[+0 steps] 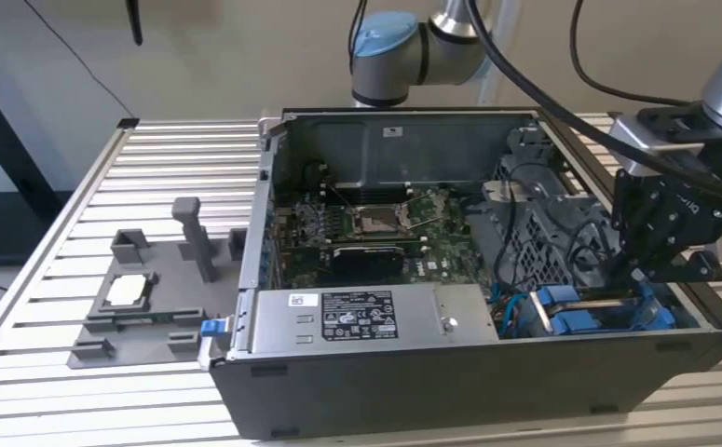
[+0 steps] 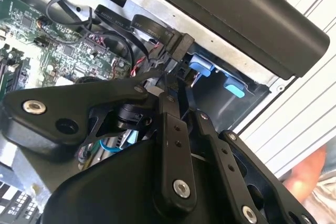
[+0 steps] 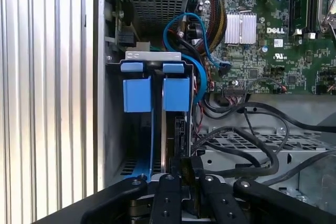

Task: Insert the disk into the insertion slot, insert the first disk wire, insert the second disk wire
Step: 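Insert the first disk wire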

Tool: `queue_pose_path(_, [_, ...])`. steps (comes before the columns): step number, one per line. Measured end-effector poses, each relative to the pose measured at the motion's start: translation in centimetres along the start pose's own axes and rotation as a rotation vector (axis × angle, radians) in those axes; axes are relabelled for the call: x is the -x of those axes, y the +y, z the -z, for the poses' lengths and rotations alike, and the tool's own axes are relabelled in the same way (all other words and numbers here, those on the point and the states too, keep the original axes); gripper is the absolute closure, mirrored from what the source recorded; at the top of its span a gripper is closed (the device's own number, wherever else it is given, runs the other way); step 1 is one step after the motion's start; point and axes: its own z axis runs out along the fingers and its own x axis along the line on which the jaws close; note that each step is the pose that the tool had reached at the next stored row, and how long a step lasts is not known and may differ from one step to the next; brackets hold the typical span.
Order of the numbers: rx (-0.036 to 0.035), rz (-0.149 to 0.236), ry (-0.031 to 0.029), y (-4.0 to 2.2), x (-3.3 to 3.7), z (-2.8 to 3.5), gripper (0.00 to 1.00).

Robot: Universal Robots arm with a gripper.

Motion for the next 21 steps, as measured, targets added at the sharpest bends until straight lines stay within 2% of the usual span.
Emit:
queue_pose_path(5, [-0.0002,-0.007,0.0006,-0.02,-0.01,-0.38,0.81])
queue_pose_path(13, [-0.0003,-0.007,-0.0012,-0.02,-0.01,-0.51,0.8])
queue_pose_path(14, [-0.0002,-0.007,-0.0009,-0.02,-0.02,-0.5,0.8])
queue_pose_path(15, [-0.0002,-0.007,-0.0006,-0.02,-0.01,-0.49,0.73])
queue_pose_path(18, [-0.0002,-0.007,0.0003,-0.02,-0.02,-0.42,0.73])
queue_pose_path(21, [-0.0002,-0.007,0.0001,-0.01,0.0,-0.02,0.73])
